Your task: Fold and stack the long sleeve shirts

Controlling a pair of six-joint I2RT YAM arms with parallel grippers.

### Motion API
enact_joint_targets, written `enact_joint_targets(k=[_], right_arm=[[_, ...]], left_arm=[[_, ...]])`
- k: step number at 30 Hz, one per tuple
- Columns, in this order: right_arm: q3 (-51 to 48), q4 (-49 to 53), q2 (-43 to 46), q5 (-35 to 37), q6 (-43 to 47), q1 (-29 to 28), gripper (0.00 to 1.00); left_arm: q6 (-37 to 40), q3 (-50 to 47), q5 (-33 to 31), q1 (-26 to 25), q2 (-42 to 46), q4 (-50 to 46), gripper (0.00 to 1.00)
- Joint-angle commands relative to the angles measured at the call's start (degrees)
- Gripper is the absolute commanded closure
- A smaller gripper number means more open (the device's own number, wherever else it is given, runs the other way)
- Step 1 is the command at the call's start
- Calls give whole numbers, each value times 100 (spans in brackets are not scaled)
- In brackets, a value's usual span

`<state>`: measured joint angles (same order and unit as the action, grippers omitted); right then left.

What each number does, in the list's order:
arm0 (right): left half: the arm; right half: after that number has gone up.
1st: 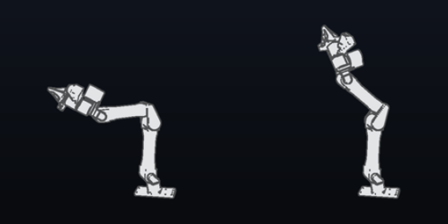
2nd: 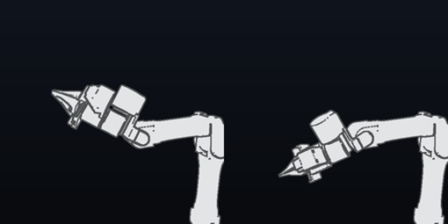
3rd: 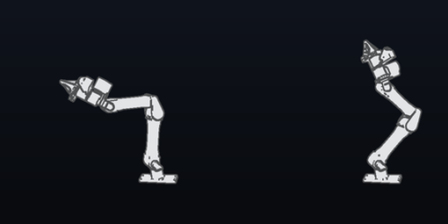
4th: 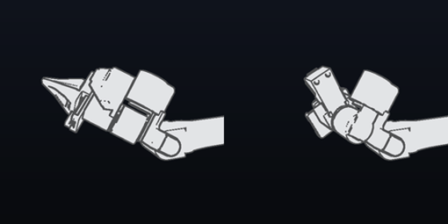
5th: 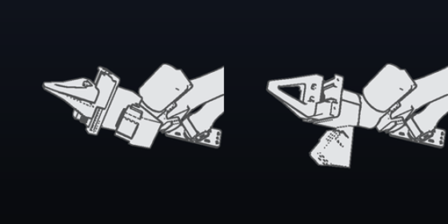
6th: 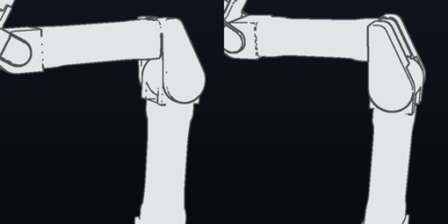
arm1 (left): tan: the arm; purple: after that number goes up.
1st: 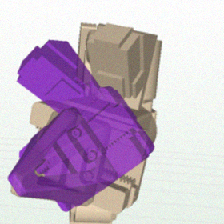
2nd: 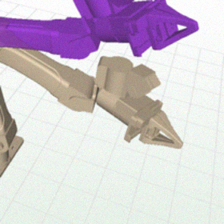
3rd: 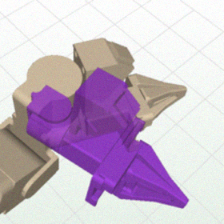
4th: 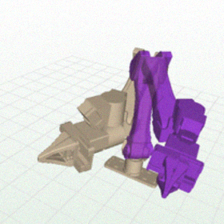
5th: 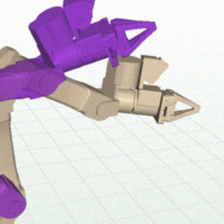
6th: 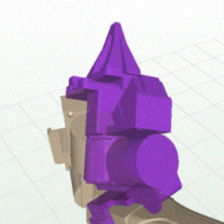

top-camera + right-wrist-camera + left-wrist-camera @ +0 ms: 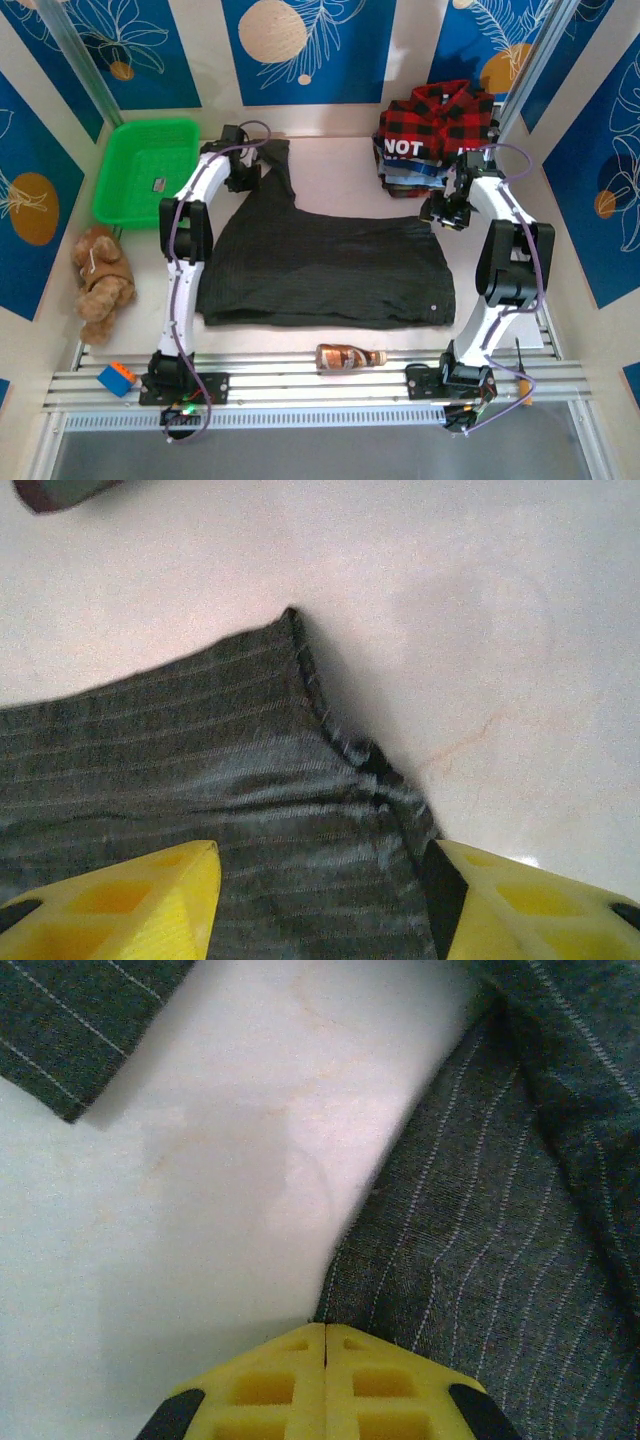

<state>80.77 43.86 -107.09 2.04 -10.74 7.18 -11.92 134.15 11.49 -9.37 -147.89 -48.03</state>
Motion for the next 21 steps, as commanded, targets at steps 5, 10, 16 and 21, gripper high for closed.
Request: enact_joint_targets(k=[5,10,16,21], right_arm=[[396,-244,-493,-376,118,-167,44],[811,-154,-929,-204,62,-245,45],[1201,0,-1333,-23,89,-350,47],[1328,-2,-1491,116,82,-410,51]], left_arm=[[-7,-267,285,-75,449,-69,100],[-26,-298,263,-69,533,-2,100],[-17,-402,152,-45,692,122,100],[61,-554,117,-25,912,303,100]])
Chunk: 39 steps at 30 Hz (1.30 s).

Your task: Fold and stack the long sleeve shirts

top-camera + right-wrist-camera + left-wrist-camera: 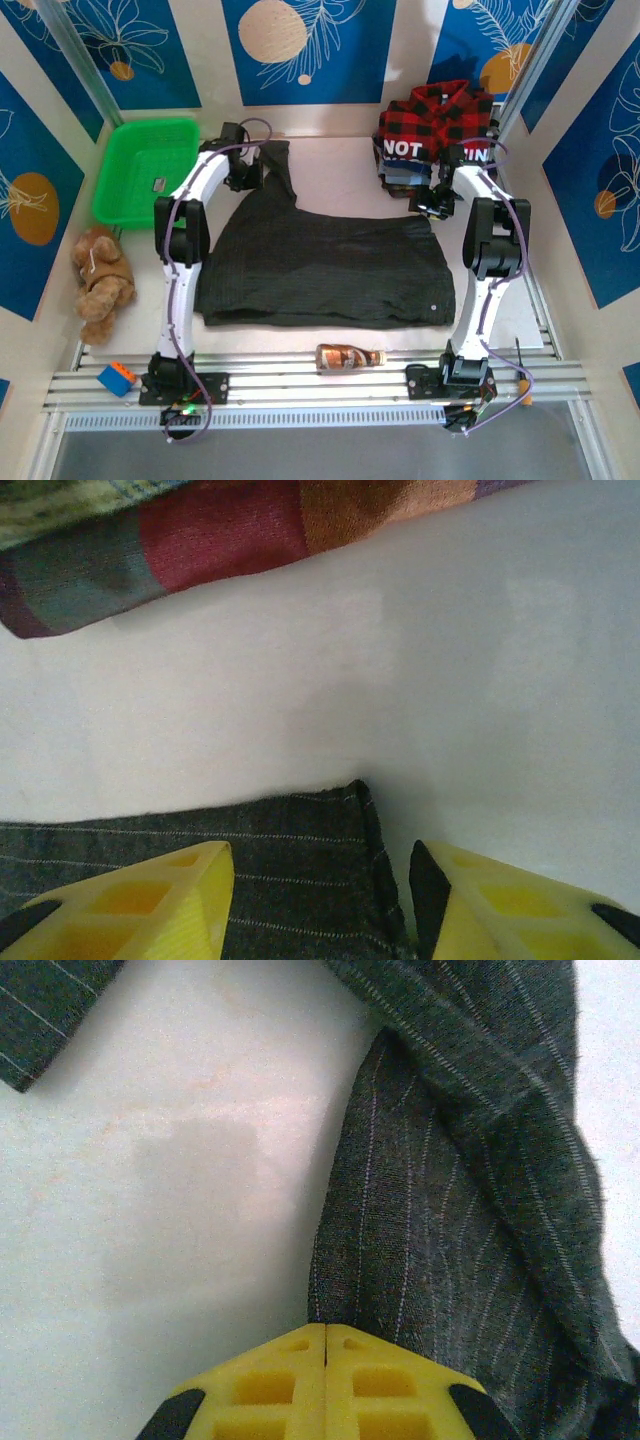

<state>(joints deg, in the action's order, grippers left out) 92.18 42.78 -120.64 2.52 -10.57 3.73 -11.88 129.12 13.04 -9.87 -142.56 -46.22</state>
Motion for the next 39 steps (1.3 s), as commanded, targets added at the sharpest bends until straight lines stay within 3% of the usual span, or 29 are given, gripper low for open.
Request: enact_joint_targets(k=[1,10,25,34,39], right_arm=[[203,85,-144,58,62,-65,52],[386,140,-291,160,159,-113,65],[229,140,-371,633,332,-259,67],[451,237,-301,638,231,-310,99],[292,76,126,939,178,-246,100]], left_arm=[[71,-66,-29,20,415,141,100],[141,-389,31,46,733,403,100],[196,-612,59,41,939,401,100],[230,-757,59,45,1107,402,100],[256,-904,10,47,1275,433,100]])
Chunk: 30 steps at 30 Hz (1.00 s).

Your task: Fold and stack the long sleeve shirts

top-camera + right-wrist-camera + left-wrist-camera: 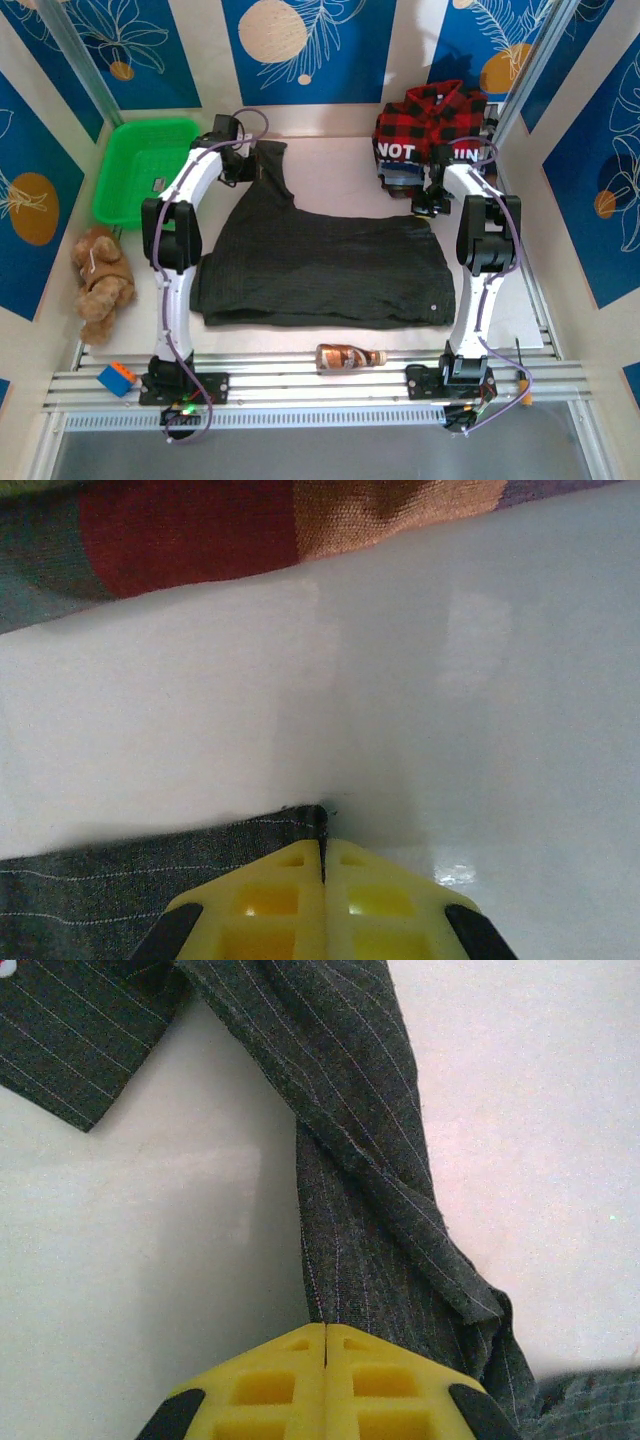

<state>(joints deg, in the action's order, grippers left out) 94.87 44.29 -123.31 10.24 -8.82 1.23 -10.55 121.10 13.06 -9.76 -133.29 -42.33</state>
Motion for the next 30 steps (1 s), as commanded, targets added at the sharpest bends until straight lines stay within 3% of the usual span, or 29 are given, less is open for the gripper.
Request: enact_joint_targets(k=[1,16,30], right_arm=[[16,-108,477,188,-6,29,100],[-521,-305,1152,236,18,132,100],[-1706,-632,2058,335,-6,122,100]], left_arm=[[123,-138,4,38,388,64,100],[204,-1232,357,95,1358,805,100],[246,-3280,467,106,2951,1402,100]])
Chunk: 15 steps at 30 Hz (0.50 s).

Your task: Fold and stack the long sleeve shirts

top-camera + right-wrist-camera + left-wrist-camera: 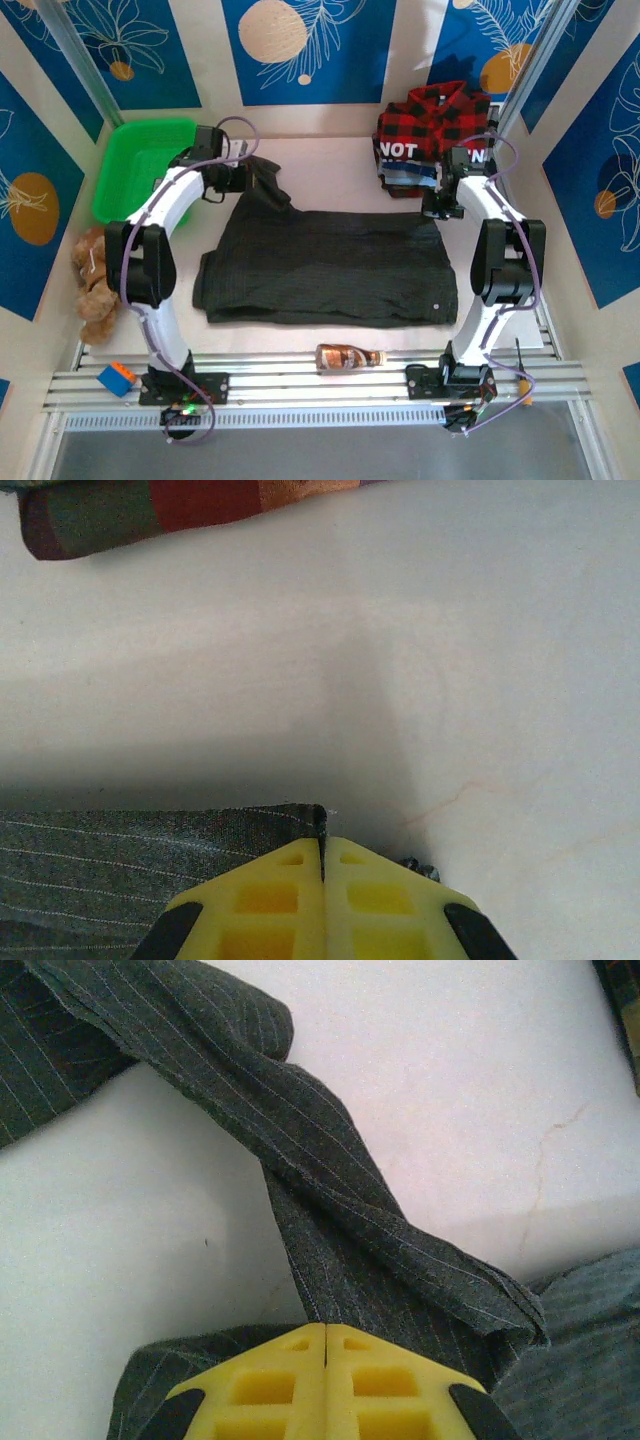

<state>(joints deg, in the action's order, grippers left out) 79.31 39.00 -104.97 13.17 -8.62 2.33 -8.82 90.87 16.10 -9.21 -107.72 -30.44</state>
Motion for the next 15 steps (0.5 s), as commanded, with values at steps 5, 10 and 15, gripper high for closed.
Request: enact_joint_targets(k=[5,10,15], right_arm=[[-353,-108,311,-1,-74,5,100],[-582,-109,508,-34,-137,-11,100],[-935,-139,694,-16,-157,-14,100]], left_arm=[[33,-788,120,51,771,155,100],[0,-1235,23,48,1049,13,100],[-73,-1836,-20,48,1438,80,100]])
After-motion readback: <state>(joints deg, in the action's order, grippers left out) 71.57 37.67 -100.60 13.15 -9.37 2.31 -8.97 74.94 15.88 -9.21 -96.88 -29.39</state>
